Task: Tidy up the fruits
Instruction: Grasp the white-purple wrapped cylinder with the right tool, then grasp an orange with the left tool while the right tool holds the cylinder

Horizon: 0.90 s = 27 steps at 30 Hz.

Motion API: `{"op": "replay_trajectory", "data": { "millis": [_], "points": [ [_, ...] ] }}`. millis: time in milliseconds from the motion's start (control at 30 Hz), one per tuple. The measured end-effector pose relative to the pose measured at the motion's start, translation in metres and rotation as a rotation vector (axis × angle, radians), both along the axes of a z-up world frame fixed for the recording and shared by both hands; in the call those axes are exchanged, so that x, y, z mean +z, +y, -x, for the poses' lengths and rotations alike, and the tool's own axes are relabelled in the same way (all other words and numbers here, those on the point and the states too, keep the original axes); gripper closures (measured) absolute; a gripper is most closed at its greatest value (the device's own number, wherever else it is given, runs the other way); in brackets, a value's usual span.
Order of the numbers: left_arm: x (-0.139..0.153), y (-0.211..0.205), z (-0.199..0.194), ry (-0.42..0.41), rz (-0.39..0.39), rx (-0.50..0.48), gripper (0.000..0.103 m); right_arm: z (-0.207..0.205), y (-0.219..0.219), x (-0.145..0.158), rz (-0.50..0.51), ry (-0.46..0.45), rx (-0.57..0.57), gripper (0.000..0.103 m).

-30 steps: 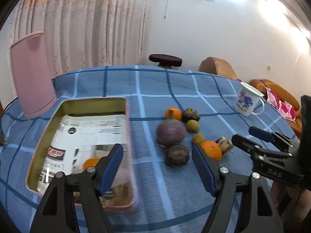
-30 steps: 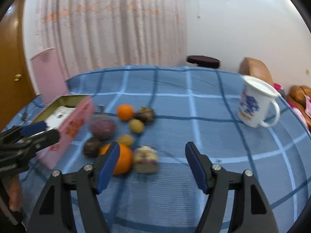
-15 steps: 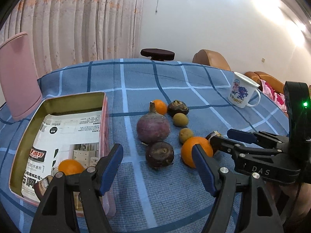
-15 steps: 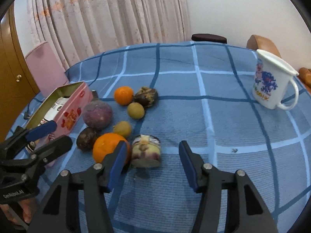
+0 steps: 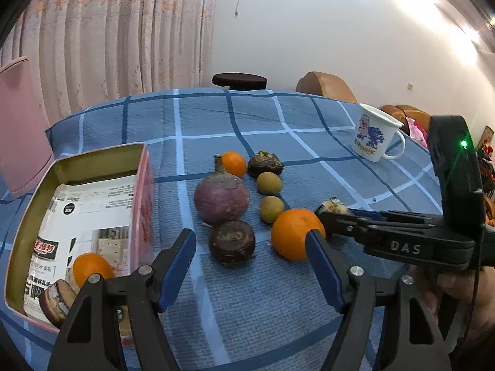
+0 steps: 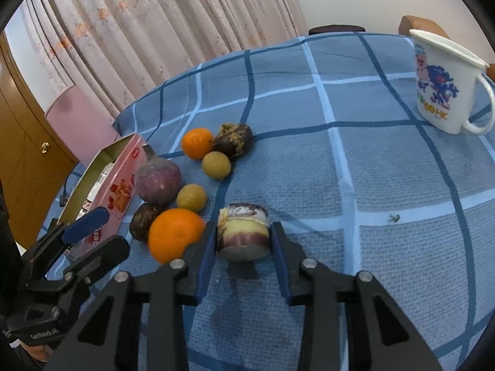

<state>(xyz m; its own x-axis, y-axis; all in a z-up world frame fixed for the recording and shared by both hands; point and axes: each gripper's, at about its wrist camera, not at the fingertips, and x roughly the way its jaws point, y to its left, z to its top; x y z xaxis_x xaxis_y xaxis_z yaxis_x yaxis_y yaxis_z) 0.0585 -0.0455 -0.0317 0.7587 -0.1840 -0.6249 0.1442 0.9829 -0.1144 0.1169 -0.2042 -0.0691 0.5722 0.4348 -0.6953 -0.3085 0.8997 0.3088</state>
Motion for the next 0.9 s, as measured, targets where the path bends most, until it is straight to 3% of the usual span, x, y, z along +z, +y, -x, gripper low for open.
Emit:
{"op": "replay_trajectory", "data": {
  "millis": [333, 767, 900],
  "points": [
    [-0.003, -0.024, -0.006, 0.012, -0.032, -0.072, 0.029, 0.024, -0.011, 0.017, 0.089, -0.139, -0.118, 0.066],
    [-0.009, -0.052, -0.025, 0.069, -0.036, -0.146, 0.030, 0.025, -0.018, 0.020, 0.084, -0.153, -0.142, 0.066],
    [-0.009, -0.049, -0.027, 0.067, -0.025, -0.128, 0.038, 0.025, -0.017, 0.020, 0.088, -0.155, -0.144, 0.066]
  ]
}}
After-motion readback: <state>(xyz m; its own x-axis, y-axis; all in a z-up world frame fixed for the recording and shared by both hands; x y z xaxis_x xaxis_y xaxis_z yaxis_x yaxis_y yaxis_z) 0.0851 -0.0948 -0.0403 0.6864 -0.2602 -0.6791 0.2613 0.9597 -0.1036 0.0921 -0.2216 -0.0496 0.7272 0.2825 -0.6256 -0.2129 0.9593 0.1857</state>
